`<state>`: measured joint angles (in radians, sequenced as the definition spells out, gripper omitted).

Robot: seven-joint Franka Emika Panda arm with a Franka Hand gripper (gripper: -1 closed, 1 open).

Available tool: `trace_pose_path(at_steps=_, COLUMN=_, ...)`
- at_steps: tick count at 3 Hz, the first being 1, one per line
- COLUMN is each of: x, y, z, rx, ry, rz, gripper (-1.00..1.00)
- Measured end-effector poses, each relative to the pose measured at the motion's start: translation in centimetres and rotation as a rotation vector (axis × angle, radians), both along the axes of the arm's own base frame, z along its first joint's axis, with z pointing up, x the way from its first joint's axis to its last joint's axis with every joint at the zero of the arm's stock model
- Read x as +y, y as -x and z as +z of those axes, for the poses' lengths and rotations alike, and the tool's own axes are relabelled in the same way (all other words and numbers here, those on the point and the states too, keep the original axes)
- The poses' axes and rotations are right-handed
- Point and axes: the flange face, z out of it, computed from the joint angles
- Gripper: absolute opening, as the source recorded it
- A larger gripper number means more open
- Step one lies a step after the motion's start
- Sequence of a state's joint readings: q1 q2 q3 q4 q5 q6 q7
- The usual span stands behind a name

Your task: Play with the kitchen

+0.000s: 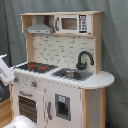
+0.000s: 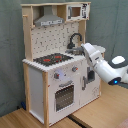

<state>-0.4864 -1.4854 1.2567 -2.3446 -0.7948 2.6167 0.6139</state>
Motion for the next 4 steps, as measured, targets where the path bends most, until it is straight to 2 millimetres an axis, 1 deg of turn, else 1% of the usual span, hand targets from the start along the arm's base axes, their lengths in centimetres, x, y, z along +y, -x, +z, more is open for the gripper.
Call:
trace_pose_path(at_steps=1, x=-1.2, y=0.2, z=-3.5, rx=0.044, ry=-0.022, rz=0.025, gripper=1.00)
trace_pose_path(at_steps=2, x=-2.6, y=-0.4, z=-6.7, rx=0.079, ry=-0.062, rz=0.049, gripper=1.00)
trace_pose_path(at_steps=3, x=-3.8, y=-1.0, z=-9.0, rx=0.111, ry=-0.103, rz=0.074, gripper=1.00)
trace_pose_path(at_steps=4, x=-4.4, y=-1.3, z=-10.7, rx=0.151, ry=-0.147, rz=0.117, gripper=1.00)
